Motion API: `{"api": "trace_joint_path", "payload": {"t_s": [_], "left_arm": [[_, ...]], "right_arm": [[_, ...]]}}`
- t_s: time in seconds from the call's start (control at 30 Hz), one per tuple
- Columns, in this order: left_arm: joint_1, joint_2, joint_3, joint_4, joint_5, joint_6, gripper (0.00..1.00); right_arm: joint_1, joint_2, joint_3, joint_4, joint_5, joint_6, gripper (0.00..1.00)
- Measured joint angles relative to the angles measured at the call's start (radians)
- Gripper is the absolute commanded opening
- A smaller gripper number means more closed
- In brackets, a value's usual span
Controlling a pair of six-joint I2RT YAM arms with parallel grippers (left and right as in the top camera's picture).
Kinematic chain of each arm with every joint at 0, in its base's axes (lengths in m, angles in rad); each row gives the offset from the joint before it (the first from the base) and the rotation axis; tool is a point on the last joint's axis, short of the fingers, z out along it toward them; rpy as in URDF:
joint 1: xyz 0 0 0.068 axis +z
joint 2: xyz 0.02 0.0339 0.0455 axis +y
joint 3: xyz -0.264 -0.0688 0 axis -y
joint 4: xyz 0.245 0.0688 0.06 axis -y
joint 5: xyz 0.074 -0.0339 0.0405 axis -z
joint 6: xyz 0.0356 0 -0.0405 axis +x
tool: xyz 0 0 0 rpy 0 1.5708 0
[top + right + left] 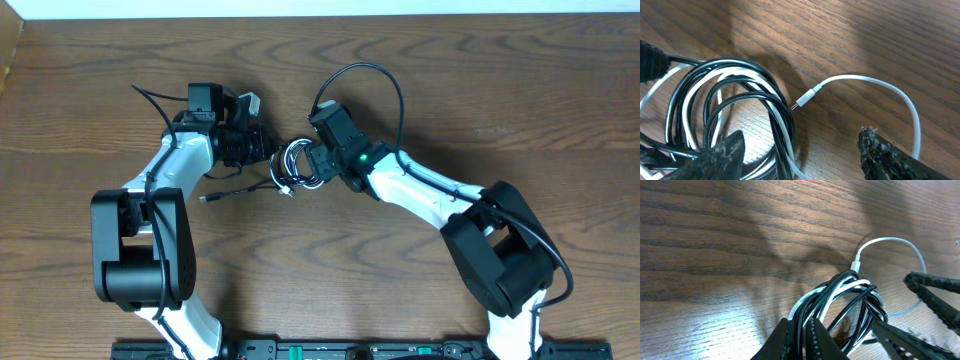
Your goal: Untangle cables
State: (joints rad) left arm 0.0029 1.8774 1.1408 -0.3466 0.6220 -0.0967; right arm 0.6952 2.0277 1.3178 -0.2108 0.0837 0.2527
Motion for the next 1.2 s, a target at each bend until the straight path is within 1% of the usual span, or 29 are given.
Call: {"api": "trace_joint_path", "payload": {"t_s": [0.1, 0.3, 0.33, 0.47, 0.63, 0.8, 0.87, 0.97, 1.2], "left_arm": [[0.0, 0.0, 0.0, 0.0, 0.0, 0.0, 0.13], [0.0, 0.0, 0.0, 0.0, 0.0, 0.001, 0.17], [0.0, 0.0, 0.0, 0.0, 0.0, 0.001, 0.17], [0.0, 0.0, 0.0, 0.001, 0.0, 0.001, 0.17], [0.0, 0.0, 0.0, 0.001, 0.0, 0.001, 0.17], [0.0, 0.0, 0.0, 0.001, 0.0, 0.001, 0.17], [0.0, 0.0, 0.0, 0.001, 0.0, 0.001, 0.17], [0.0, 0.0, 0.0, 0.002, 0.0, 0.001, 0.16], [0.0, 0.0, 0.0, 0.003, 0.0, 0.001, 0.17]], "right_arm": [[0.0, 0.021, 0.0, 0.014, 0.002, 0.0, 0.69], [0.0, 0.044, -0.002, 0.017, 0.002, -0.001, 0.47], [0.0, 0.044, -0.002, 0.02, 0.002, -0.002, 0.45], [0.0, 0.044, -0.002, 0.02, 0.003, 0.0, 0.46], [0.0, 0.044, -0.002, 0.02, 0.003, 0.0, 0.45], [0.0, 0.044, -0.002, 0.021, 0.003, -0.001, 0.35], [0.0, 0.044, -0.002, 0.02, 0.003, 0.0, 0.26], [0.0, 0.044, -0.002, 0.02, 0.003, -0.002, 0.18], [0.0, 0.044, -0.002, 0.02, 0.003, 0.0, 0.15]]}}
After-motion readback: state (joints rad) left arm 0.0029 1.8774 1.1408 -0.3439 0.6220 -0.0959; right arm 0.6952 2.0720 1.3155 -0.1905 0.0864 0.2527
